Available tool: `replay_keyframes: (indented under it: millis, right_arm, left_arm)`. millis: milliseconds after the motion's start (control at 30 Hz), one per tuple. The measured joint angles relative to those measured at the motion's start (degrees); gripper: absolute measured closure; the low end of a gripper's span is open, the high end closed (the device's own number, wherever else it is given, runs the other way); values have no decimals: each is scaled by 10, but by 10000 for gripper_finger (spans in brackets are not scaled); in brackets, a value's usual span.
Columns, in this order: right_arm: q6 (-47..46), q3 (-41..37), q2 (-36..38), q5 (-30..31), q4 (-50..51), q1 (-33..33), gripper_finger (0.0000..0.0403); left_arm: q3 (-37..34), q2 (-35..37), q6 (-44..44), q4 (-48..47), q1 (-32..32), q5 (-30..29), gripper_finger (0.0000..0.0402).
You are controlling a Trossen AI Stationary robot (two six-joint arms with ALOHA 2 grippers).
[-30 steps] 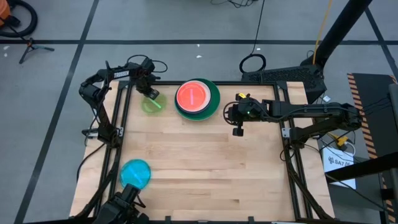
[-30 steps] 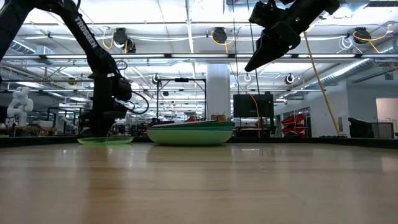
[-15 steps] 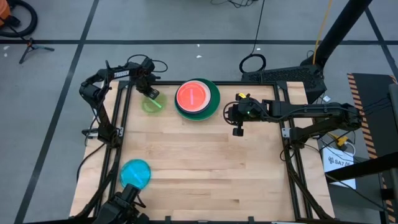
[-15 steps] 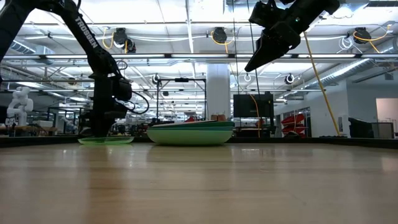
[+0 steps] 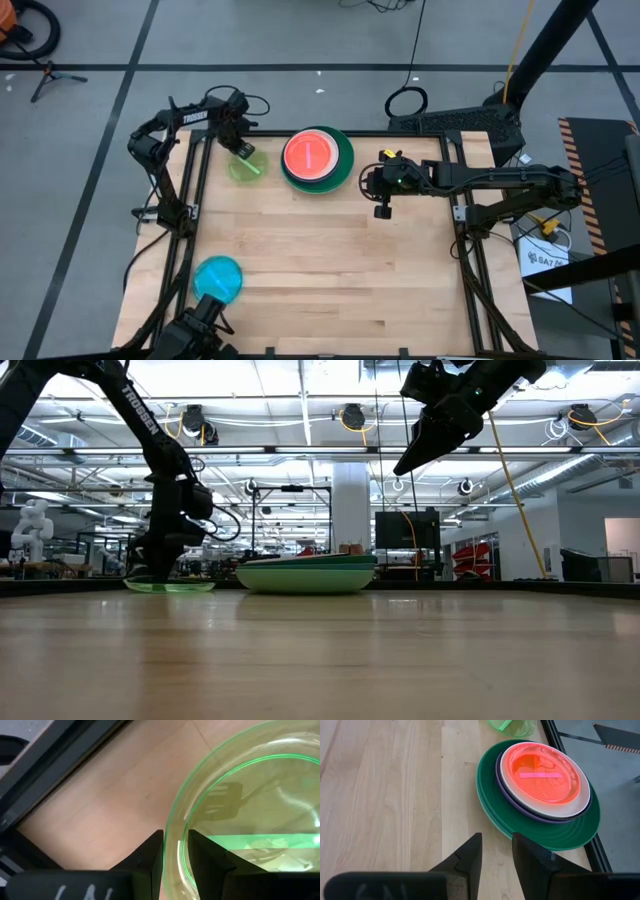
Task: Stack plastic plates
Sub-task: Stack the light green plate on top of the light pink plate
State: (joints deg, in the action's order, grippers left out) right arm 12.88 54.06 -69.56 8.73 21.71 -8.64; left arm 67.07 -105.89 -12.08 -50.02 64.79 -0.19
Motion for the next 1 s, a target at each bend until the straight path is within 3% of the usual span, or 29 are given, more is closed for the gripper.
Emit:
replay_keyframes:
  millis: [1000]
  right_arm:
    - [0,0,0,0,0,0,303]
  left_arm:
    - [2,2,-22,-9,0,-5,309]
